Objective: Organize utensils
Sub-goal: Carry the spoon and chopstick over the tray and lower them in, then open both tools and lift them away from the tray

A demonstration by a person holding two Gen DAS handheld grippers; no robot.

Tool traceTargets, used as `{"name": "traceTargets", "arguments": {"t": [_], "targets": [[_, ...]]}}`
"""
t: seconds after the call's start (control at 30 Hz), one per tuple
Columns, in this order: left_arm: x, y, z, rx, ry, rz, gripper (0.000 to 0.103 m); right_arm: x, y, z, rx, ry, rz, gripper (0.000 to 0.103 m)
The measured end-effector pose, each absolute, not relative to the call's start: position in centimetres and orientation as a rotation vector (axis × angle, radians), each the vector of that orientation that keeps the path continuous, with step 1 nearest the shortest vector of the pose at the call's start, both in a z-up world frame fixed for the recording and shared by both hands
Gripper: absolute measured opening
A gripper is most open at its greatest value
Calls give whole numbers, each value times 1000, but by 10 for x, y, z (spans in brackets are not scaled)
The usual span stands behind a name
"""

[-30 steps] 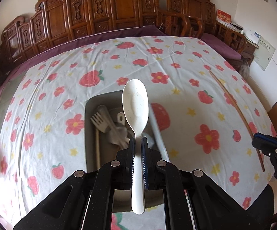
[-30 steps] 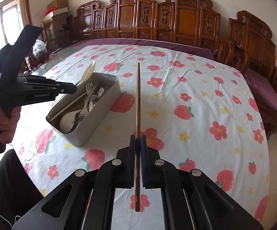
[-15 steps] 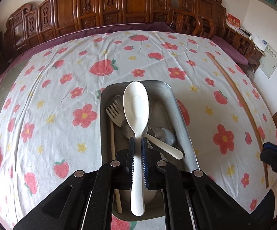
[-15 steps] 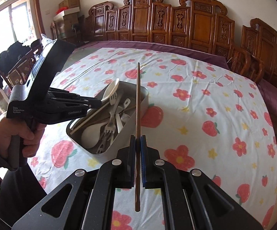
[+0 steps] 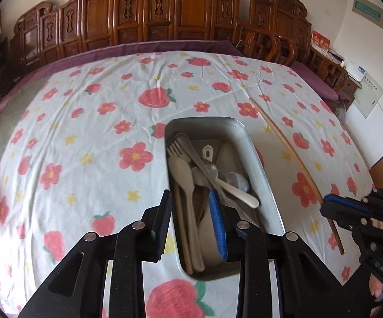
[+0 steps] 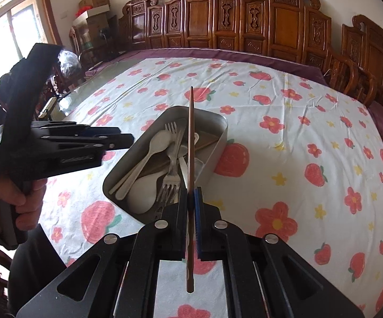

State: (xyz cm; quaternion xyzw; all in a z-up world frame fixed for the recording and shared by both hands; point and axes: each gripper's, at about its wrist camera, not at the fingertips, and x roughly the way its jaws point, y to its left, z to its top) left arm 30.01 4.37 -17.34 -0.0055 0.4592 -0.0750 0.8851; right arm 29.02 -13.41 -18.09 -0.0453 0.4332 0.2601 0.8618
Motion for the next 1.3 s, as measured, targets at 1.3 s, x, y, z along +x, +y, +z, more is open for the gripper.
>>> {"name": "traceTargets", "arguments": {"t": [1.3], "targets": [[240, 118, -149, -58, 857, -106, 49, 356, -49, -235, -47, 1079, 550, 7]]}}
